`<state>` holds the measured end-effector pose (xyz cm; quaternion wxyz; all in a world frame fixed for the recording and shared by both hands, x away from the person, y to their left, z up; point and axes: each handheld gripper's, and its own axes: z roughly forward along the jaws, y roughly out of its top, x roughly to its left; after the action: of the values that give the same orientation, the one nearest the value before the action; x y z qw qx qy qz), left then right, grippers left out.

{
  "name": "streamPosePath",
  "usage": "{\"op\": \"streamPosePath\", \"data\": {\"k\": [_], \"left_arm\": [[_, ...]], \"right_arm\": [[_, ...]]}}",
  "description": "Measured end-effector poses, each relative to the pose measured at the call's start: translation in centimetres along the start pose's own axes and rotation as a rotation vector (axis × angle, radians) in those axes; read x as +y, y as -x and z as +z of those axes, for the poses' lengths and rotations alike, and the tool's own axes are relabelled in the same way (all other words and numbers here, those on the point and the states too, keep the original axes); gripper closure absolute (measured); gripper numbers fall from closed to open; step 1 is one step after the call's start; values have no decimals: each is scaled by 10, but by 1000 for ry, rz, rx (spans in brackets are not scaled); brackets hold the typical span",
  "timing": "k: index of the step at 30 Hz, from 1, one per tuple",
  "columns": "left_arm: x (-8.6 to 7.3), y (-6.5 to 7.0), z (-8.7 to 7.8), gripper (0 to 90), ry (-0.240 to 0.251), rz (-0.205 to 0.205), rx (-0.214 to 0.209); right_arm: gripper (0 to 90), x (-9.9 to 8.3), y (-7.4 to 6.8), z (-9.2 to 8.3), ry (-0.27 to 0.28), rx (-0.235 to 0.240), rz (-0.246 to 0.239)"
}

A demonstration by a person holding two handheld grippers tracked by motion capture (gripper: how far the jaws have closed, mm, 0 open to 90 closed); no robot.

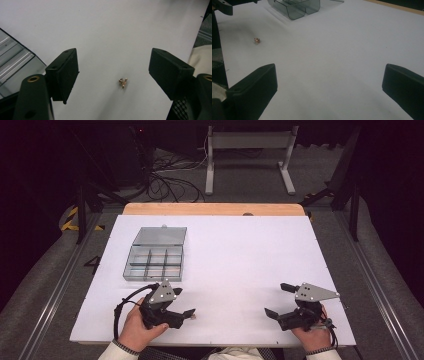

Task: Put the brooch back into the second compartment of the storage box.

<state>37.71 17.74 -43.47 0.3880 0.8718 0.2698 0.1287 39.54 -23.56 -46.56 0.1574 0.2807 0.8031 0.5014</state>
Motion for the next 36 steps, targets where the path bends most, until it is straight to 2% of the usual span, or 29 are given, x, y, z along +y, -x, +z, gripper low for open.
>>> {"op": "streamPosePath", "data": {"k": [14, 36], "left_arm": [[0, 6, 15, 298, -86, 28, -25], [-5, 9, 34, 332, -204, 58, -33]], "right_arm": [[5, 0, 0, 1, -4, 2, 0], [5, 0, 0, 2, -11, 6, 3]]}}
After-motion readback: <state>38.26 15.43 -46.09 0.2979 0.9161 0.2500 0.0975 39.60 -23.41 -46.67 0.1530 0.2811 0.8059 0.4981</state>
